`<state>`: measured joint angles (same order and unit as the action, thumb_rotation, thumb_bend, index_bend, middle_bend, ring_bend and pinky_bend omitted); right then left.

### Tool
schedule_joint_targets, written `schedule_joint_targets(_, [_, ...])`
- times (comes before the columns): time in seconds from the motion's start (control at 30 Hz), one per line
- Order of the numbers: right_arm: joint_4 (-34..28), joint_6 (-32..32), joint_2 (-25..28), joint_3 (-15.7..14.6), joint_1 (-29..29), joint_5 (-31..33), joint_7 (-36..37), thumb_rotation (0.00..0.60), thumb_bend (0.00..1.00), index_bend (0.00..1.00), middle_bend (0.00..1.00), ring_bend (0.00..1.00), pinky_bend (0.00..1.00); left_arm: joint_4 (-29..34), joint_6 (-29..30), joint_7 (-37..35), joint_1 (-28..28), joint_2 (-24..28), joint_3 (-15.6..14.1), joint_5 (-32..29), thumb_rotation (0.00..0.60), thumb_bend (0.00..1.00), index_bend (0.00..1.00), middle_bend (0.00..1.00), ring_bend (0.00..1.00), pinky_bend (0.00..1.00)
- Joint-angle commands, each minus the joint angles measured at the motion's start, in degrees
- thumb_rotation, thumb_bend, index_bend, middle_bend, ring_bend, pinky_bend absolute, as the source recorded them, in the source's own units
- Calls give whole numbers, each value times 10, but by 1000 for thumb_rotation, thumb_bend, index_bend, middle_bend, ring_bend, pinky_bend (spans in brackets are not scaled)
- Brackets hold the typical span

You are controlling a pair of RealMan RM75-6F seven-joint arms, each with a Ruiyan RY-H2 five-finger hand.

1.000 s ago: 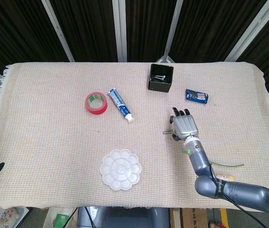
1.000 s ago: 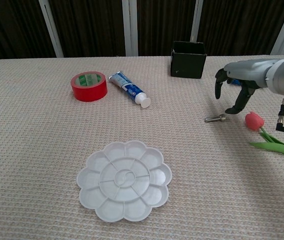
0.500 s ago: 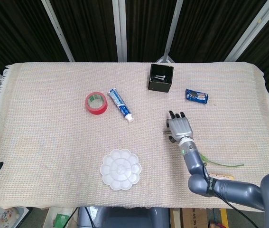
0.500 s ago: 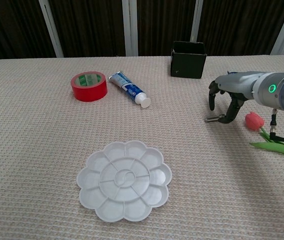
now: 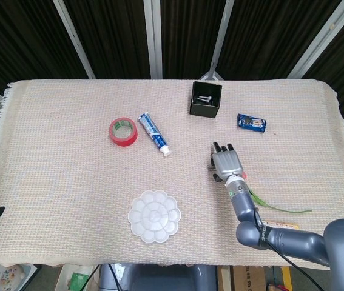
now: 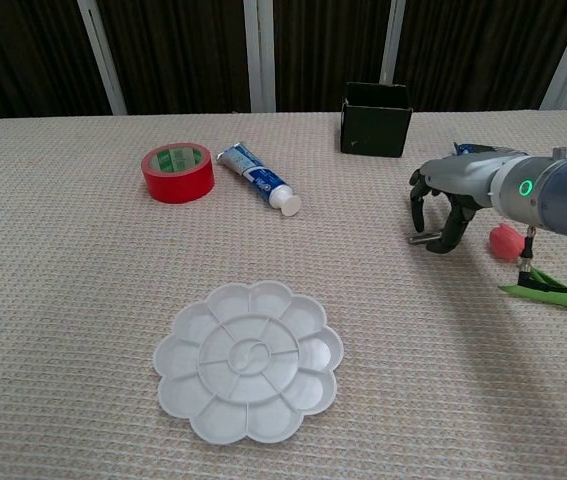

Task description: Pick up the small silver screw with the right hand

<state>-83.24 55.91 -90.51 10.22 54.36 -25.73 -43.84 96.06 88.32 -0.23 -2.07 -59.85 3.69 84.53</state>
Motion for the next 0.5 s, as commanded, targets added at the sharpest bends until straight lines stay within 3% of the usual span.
schedule_joint_targets(0.03, [4,0,-3,-1,1,-2,2,600,330,483,81,163,100,0,0,0,0,0,0,0,600,336,101,0,0,0])
schedule_joint_targets(0.5, [32,-11,-21,-2,6,2,7,600,345,533,115,172,112,1,2,4,1,0,0,-1,600,336,101,0,0,0])
